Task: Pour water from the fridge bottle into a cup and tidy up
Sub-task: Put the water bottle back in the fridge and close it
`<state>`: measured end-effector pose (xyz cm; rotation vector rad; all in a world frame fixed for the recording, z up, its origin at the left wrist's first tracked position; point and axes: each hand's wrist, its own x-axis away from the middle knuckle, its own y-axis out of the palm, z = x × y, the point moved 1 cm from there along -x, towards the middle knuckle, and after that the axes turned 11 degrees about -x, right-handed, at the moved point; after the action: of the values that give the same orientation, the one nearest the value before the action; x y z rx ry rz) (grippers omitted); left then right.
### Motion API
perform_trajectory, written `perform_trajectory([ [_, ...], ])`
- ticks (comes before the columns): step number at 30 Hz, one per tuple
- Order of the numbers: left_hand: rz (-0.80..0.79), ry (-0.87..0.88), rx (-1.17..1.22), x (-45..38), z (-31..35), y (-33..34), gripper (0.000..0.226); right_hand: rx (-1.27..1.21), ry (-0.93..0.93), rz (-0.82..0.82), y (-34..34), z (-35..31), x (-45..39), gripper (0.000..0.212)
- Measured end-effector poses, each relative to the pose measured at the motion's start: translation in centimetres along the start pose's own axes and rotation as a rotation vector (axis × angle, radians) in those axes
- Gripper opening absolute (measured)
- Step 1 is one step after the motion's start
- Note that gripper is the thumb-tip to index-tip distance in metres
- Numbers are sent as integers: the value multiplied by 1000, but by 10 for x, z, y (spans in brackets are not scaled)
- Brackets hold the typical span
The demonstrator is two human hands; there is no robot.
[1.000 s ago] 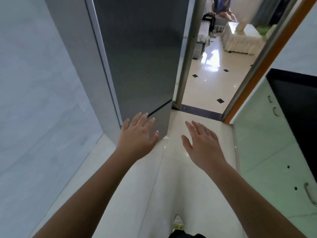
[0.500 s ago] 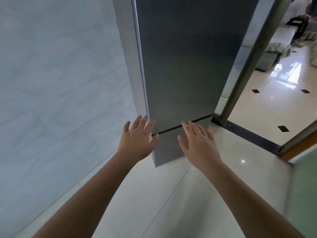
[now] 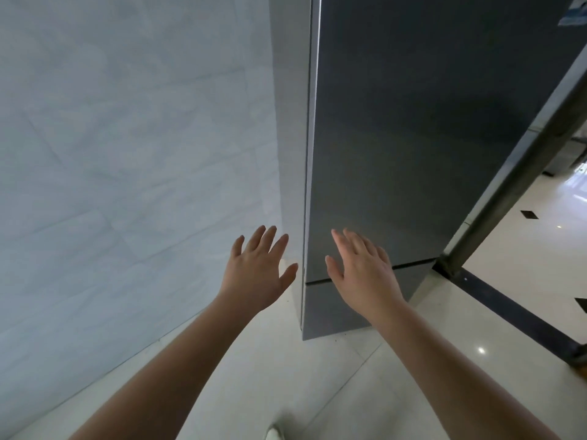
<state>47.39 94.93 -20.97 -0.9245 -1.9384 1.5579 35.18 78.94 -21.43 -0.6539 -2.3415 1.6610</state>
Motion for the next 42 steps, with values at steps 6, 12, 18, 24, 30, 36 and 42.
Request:
perform_trajectory([
  [6,39,13,47,-53,-29,9,68,-8,-9,-30,16,-15,-71,60],
  [12,29,50,60,-93,-53,21,70,136,-208,89,-11,-22,-143,58],
  [18,79,82,136,-127,-42,30,73,552,-306,279,-32,-24,-190,59],
  [24,111,127,159,-159,-18,26,74,739,-315,328,-43,-24,-206,60],
  [30,96,129,192,-164,-6,30,75,699,-371,357,-46,-21,-217,44],
  [36,39,109,234,-166,8,43,79,703,-393,388,-45,-19,-212,36],
  [42,42,104,267,-161,17,46,81,684,-405,395,-49,-24,-205,40],
])
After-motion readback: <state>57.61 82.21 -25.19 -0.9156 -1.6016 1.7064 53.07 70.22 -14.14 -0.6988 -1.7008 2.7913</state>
